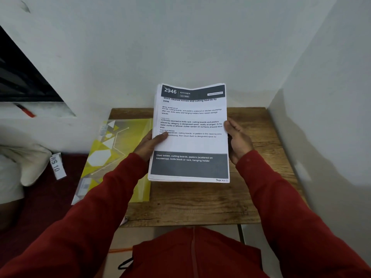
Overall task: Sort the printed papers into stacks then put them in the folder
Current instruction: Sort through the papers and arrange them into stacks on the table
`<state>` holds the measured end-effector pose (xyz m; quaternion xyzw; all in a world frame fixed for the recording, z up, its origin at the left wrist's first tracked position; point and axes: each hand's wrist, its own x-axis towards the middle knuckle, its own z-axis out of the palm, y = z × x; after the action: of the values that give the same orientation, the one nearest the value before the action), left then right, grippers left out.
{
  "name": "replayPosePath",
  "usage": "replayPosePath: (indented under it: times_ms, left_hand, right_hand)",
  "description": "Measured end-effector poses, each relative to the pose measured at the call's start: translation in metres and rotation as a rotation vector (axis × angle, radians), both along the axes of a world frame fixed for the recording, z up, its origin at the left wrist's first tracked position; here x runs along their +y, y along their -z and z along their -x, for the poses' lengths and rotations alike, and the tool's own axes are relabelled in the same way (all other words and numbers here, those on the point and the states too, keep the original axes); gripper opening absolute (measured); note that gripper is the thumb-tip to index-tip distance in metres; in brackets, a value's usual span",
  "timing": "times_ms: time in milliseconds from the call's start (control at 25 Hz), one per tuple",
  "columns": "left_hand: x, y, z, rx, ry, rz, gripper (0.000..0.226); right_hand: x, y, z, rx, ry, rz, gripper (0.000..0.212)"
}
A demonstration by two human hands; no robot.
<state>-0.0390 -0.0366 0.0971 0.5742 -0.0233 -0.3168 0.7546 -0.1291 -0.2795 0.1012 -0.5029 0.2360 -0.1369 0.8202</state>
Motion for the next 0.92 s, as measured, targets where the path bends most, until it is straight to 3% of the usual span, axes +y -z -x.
replayPosePath:
  times_ms: [640,920]
  left_hand:
    - [-0.012,0.004,0.011,-0.041,-0.058,-0.006,0.031]
    - [-0.014,0.013,0.016,-0.11,-0.1,-0.089,0.026]
  right_hand:
    - [-0.008,0.003,0.005,-0.078,-0.062,0.001,0.028]
    - [-0.014,0.02,0.006,-0.01,-0.042,0.223,0.018]
